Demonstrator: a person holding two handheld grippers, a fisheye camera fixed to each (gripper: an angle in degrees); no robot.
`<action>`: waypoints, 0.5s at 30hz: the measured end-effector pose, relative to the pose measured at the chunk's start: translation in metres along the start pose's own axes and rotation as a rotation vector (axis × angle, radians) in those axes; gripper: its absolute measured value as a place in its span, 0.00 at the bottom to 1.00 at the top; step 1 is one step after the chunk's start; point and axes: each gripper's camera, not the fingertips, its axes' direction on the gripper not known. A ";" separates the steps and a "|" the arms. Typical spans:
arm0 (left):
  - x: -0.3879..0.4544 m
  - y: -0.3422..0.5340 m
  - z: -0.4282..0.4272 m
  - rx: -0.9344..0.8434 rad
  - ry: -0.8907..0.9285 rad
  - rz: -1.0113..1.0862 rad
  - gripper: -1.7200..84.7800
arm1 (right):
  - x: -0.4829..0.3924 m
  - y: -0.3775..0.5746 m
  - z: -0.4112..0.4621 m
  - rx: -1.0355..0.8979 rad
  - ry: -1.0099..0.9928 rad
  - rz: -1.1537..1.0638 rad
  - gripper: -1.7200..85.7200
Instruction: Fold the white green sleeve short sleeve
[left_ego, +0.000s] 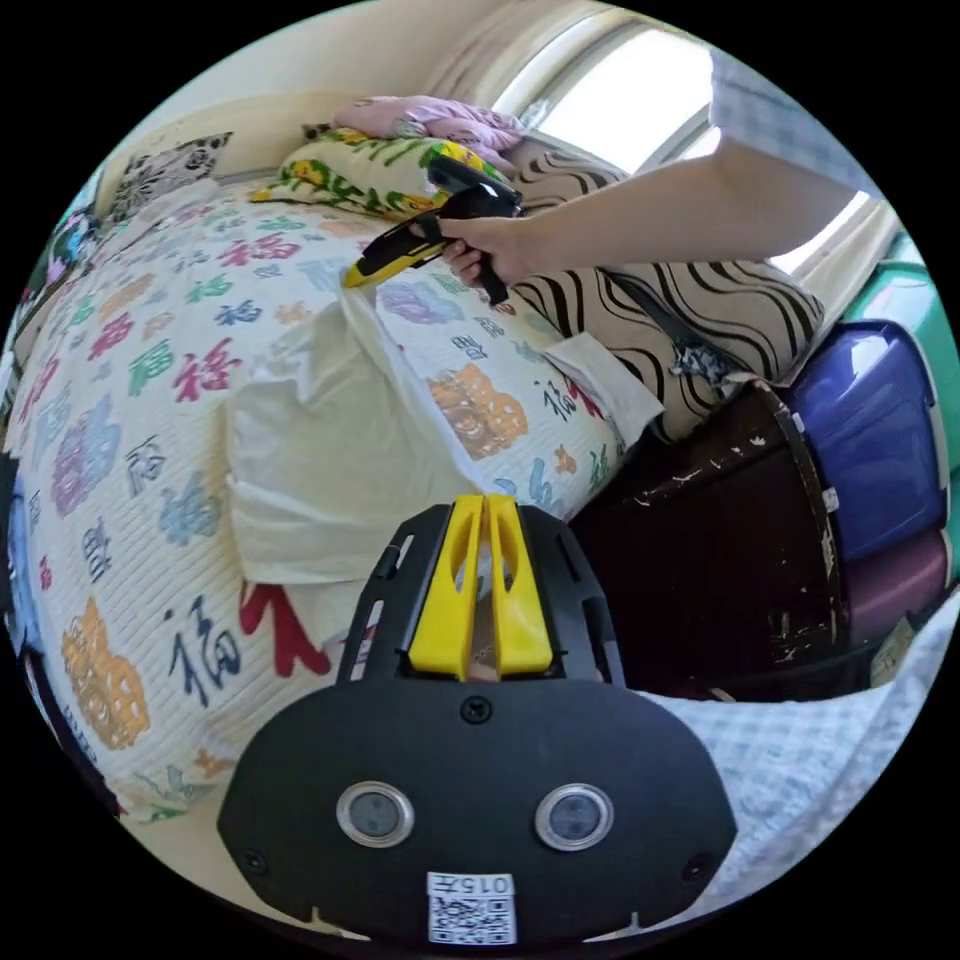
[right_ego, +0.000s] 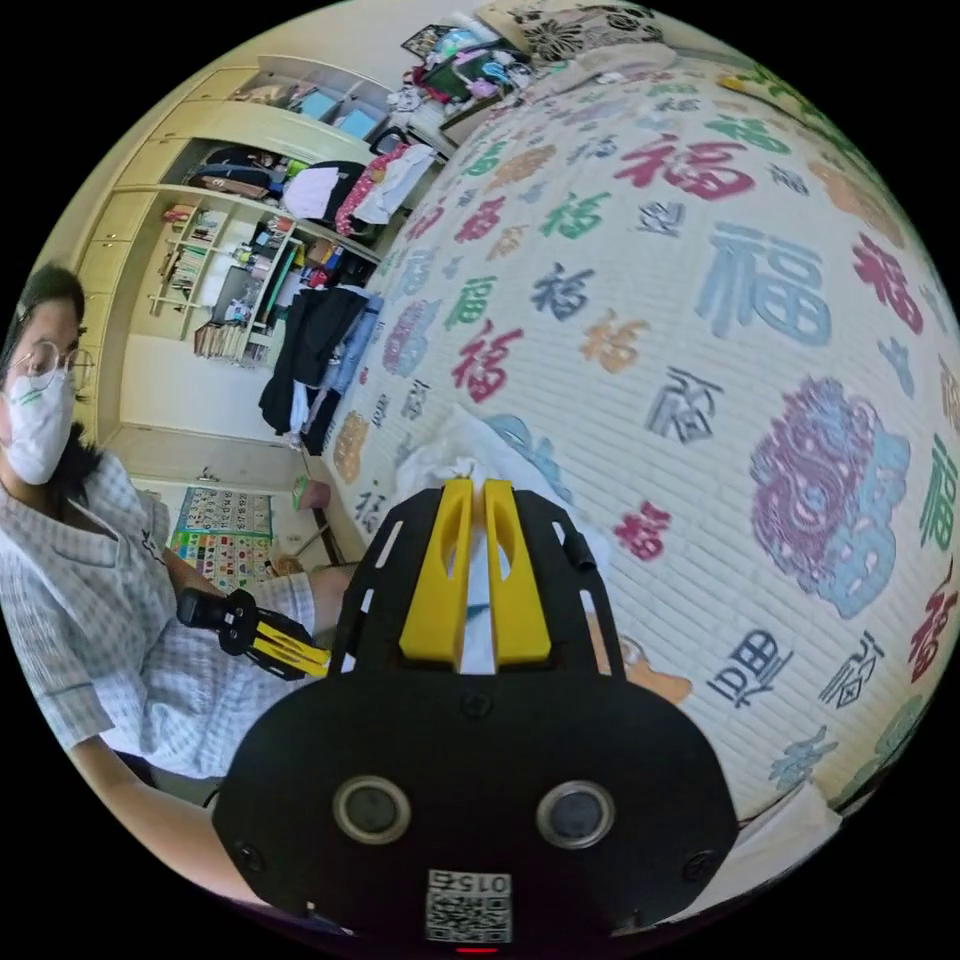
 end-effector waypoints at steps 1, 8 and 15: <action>0.005 -0.008 0.021 -0.042 0.012 0.005 0.02 | 0.017 0.007 -0.001 -0.020 0.004 0.028 0.04; 0.026 -0.045 0.100 -0.276 0.125 0.124 0.06 | 0.074 0.031 -0.012 -0.002 -0.023 0.141 0.09; 0.016 -0.069 0.059 -0.212 0.294 0.166 0.09 | 0.097 0.074 -0.059 0.194 0.025 0.360 0.09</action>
